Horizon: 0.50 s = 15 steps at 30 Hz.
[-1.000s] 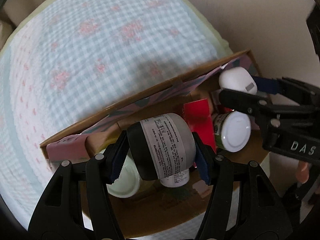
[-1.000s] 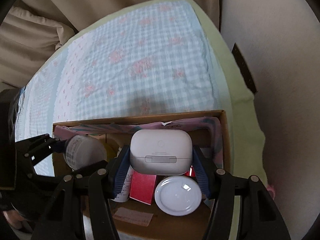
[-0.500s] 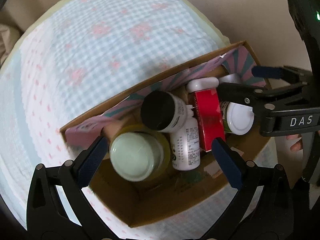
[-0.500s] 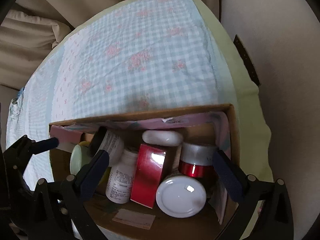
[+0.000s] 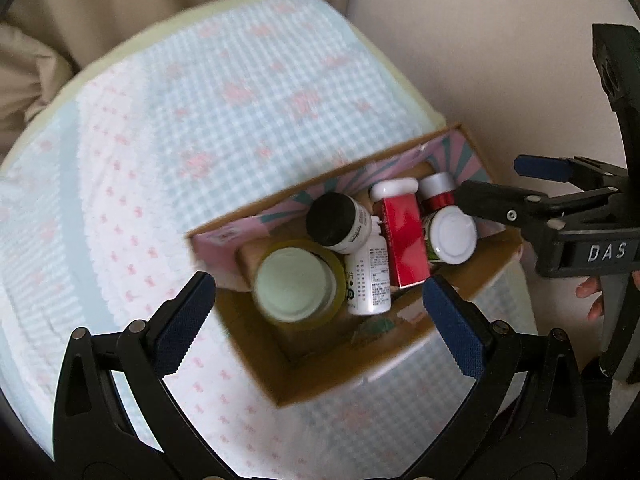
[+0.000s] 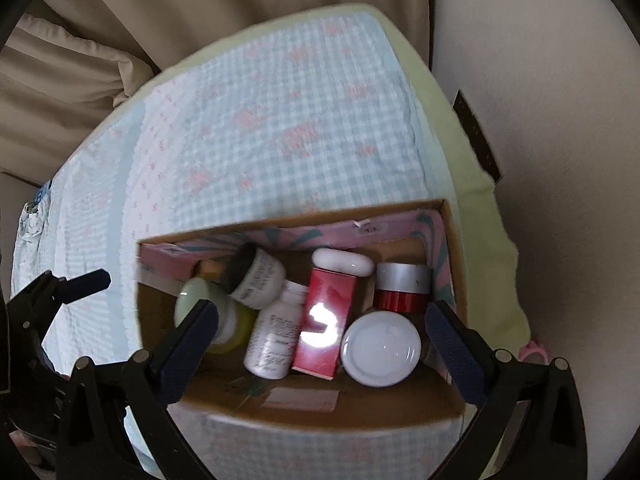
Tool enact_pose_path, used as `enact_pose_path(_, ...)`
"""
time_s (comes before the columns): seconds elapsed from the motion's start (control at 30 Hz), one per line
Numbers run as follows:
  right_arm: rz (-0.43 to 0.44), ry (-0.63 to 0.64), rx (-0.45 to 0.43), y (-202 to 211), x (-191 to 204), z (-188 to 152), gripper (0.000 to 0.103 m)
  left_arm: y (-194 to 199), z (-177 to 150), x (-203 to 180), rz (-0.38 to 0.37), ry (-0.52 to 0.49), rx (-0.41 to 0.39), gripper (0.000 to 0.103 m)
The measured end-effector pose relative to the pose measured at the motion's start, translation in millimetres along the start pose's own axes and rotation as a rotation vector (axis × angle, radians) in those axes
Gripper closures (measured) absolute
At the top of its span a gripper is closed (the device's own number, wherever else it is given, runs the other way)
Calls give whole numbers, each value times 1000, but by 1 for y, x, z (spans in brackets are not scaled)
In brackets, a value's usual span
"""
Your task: Organize rigid objects
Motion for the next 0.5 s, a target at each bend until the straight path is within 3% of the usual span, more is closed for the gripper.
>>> enact_pose_path(0.23, -27, 58, -135, 96, 63, -2, 0, 123, -26, 43, 29, 81, -177, 0)
enact_pose_path(0.5, -56, 144, -323, 199, 164, -40, 0, 255, -98, 110, 136, 207, -400, 0)
Point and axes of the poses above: each gripper's, at about its wrist camera, not at the fingertips, and y roughly against the way its jaws point, x to its left, z to its top, the point moved 3 cm from there along -y, roughly the way its jaws point, and after that the axes turned 3 degrees about x, right-handed, at the moved point
